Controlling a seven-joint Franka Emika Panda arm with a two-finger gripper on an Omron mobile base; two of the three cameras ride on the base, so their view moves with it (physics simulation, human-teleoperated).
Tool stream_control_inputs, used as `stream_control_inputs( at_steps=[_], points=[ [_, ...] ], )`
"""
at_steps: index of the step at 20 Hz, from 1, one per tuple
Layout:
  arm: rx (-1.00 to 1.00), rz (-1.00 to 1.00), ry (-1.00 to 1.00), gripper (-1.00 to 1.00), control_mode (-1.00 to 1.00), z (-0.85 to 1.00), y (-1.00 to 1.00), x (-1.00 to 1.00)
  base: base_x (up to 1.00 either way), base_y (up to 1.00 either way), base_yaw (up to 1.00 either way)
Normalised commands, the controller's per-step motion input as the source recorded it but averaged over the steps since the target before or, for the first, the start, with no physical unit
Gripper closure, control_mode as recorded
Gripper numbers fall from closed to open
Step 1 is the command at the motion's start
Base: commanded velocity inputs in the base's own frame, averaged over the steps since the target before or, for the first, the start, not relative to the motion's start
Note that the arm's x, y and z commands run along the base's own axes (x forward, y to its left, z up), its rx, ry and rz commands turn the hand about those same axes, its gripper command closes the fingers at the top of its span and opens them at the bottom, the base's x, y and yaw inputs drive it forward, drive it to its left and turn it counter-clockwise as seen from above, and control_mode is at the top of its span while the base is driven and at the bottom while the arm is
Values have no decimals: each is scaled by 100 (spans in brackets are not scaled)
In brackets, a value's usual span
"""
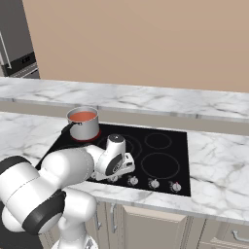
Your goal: Wait until the marinara sauce is simmered to a deep red color and then turn off the stove.
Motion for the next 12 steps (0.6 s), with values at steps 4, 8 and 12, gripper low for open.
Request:
stream_control_inputs(
  at_steps=[4,8,12],
  points=[
    [0,0,0,100,-100,0,0,0,0,0,0],
    [0,0,0,100,-100,0,0,0,0,0,0],
    [0,0,0,100,-100,0,0,0,0,0,0]
  ],
)
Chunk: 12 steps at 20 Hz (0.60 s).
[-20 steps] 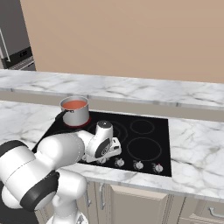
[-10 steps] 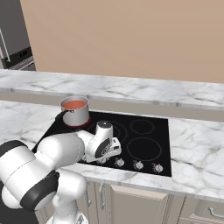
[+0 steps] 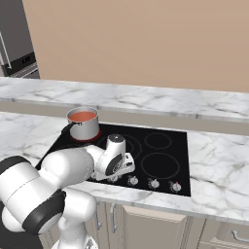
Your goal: Wait until the marinara sauce is simmered to a deep red color and then turn off the stove.
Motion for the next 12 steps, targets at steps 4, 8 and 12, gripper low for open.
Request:
stream_control_inputs(
  at_steps=[4,8,12],
  points=[
    [0,0,0,100,-100,0,0,0,0,0,0],
    [0,0,0,100,-100,0,0,0,0,0,0],
    [0,0,0,100,-100,0,0,0,0,0,0]
  ],
)
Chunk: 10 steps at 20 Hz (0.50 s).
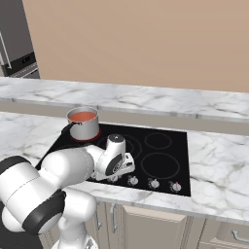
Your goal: Wait until the marinara sauce is simmered to a deep red color and then turn off the stove.
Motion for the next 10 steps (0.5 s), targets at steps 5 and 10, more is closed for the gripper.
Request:
stream_control_inputs(
  at_steps=[5,10],
  points=[
    [0,0,0,100,-100,0,0,0,0,0,0],
    [0,0,0,100,-100,0,0,0,0,0,0]
  ],
)
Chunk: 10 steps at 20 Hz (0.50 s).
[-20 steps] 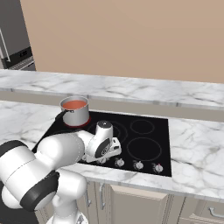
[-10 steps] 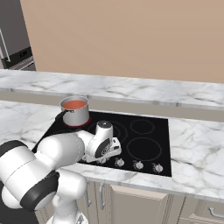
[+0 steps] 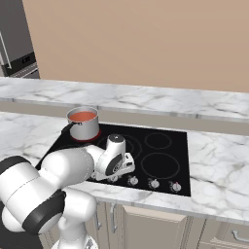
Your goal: Wait until the marinara sauce is simmered to a deep red color and then turn off the stove.
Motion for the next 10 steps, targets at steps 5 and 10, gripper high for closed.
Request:
stream_control_inputs(
  at_steps=[5,10],
  points=[
    [0,0,0,100,-100,0,0,0,0,0,0],
    [0,0,0,100,-100,0,0,0,0,0,0]
  ],
)
